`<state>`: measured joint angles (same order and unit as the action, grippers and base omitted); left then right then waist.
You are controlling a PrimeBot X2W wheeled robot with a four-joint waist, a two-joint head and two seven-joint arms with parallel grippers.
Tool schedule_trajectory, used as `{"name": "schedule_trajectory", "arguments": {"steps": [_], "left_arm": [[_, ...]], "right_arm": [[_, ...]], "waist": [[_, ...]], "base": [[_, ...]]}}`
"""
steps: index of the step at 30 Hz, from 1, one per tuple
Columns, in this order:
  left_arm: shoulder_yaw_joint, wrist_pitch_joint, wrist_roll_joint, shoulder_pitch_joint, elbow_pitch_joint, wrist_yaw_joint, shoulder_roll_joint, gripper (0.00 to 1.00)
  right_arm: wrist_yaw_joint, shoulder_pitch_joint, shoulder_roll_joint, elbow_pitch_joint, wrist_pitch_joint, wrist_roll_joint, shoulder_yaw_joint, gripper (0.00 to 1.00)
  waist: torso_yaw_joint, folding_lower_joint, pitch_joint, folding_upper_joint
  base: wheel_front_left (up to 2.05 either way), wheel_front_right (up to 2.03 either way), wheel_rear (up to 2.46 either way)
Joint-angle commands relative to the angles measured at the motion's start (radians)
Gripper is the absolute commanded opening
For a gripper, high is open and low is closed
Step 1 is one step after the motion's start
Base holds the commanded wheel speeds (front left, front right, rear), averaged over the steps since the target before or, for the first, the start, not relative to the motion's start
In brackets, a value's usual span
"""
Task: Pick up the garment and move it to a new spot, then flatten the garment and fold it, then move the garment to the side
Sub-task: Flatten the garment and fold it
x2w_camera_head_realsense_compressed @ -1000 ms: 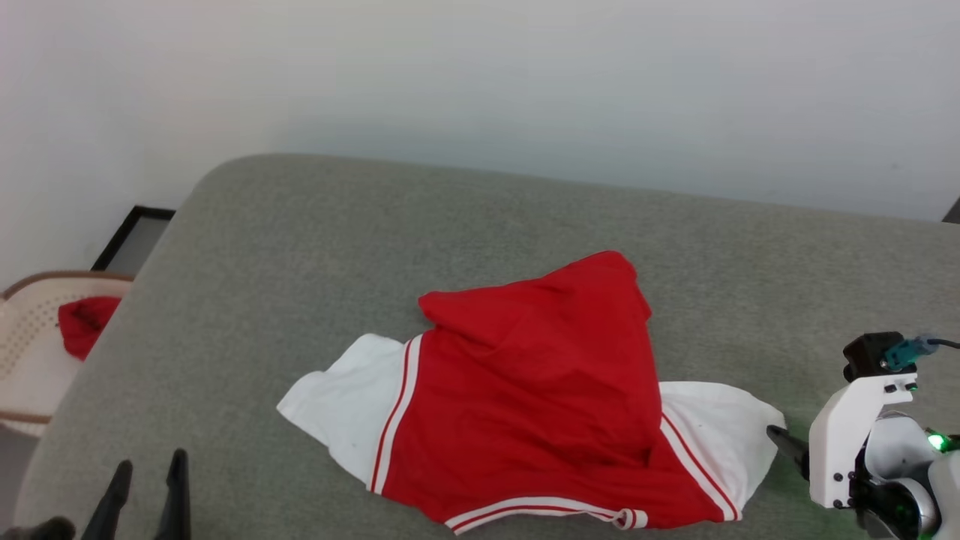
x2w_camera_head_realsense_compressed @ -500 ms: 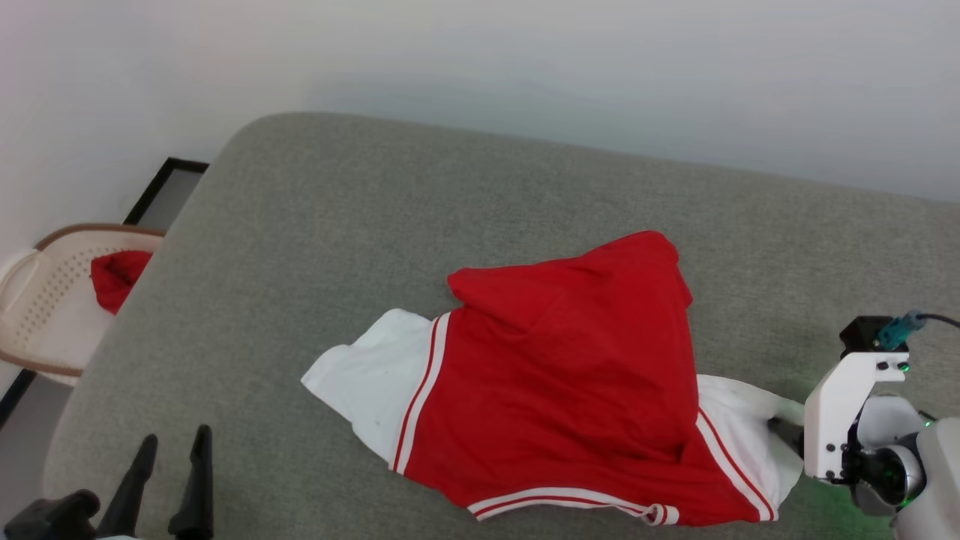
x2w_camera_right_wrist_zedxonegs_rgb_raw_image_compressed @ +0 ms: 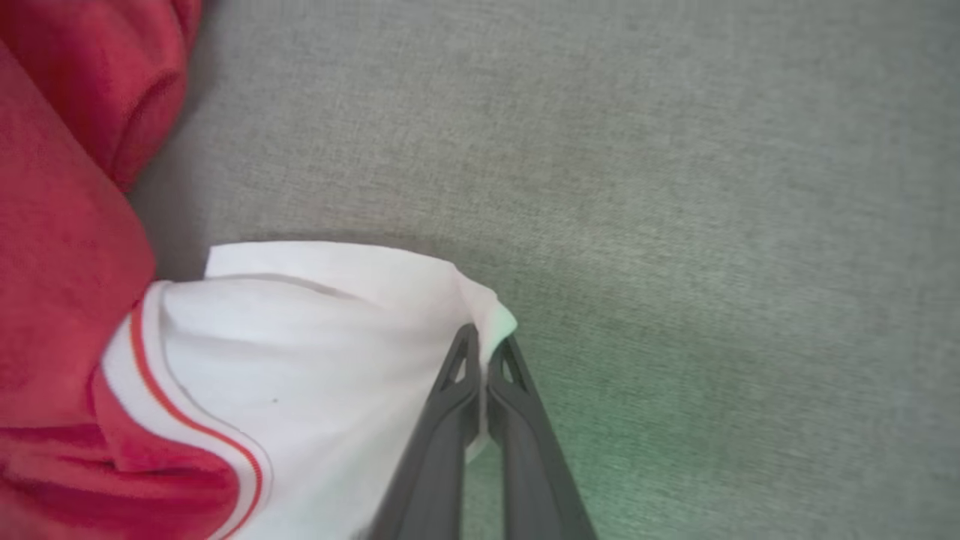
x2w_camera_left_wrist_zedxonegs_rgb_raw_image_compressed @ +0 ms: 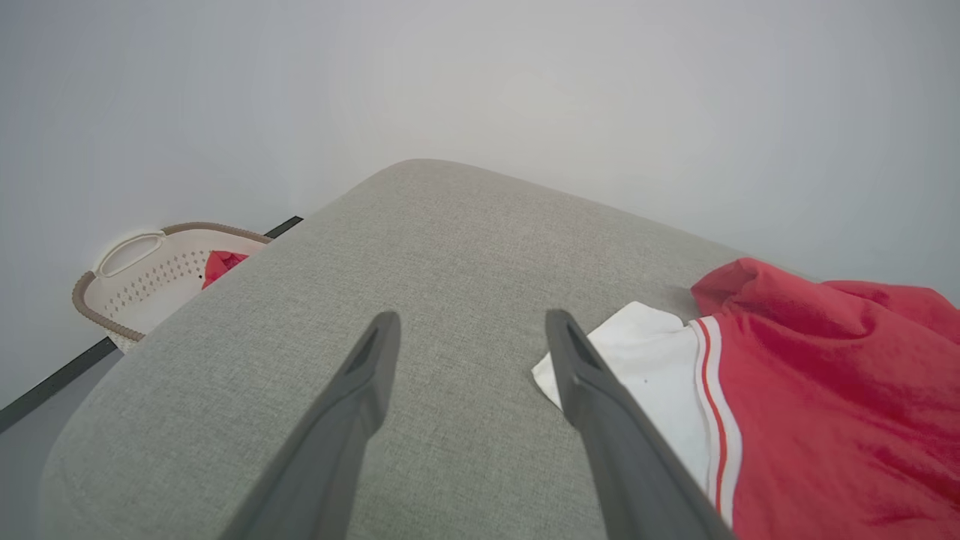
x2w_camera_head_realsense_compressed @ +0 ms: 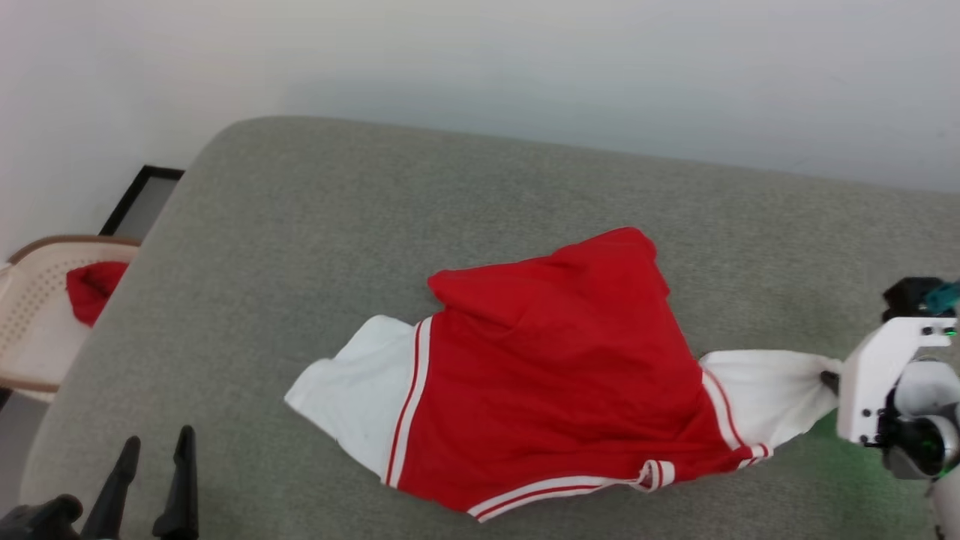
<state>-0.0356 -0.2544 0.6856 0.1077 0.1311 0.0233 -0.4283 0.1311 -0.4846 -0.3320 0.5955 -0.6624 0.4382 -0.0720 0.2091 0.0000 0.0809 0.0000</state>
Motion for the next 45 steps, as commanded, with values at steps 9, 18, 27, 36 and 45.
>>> {"name": "schedule_trajectory", "arguments": {"steps": [9, 18, 27, 36, 45], "left_arm": [[0.007, -0.003, -0.007, 0.019, -0.007, -0.007, -0.007, 1.0], [0.003, 0.004, 0.0, 0.022, -0.007, -0.005, -0.015, 1.0], [-0.006, 0.029, 0.007, 0.032, -0.014, -0.001, -0.033, 1.0], [-0.02, 0.136, 0.024, 0.035, -0.082, 0.001, -0.087, 1.0], [-0.03, 0.286, 0.069, 0.015, -0.184, -0.003, -0.145, 1.0]], "right_arm": [[-0.001, 0.039, -0.024, 0.038, 0.04, -0.08, 0.174, 0.0], [-0.001, 0.121, 0.031, 0.085, 0.044, -0.207, 0.367, 0.0], [-0.001, 0.125, 0.085, 0.037, 0.042, -0.22, 0.347, 1.0], [-0.001, 0.154, 0.087, -0.09, 0.031, -0.178, 0.291, 1.0], [-0.001, 0.201, 0.101, -0.276, 0.098, -0.133, 0.229, 1.0]], "waist": [[-0.045, 0.0, -0.019, 0.0], [-0.064, 0.0, -0.027, 0.0], [-0.095, 0.0, -0.047, 0.0], [-0.144, 0.0, -0.086, 0.0], [-0.211, 0.0, -0.106, 0.0]], "base": [[0.0, 0.0, 0.0], [0.0, 0.0, 0.0], [0.0, 0.0, 0.0], [0.0, 0.0, 0.0], [0.0, 0.0, 0.0]]}}
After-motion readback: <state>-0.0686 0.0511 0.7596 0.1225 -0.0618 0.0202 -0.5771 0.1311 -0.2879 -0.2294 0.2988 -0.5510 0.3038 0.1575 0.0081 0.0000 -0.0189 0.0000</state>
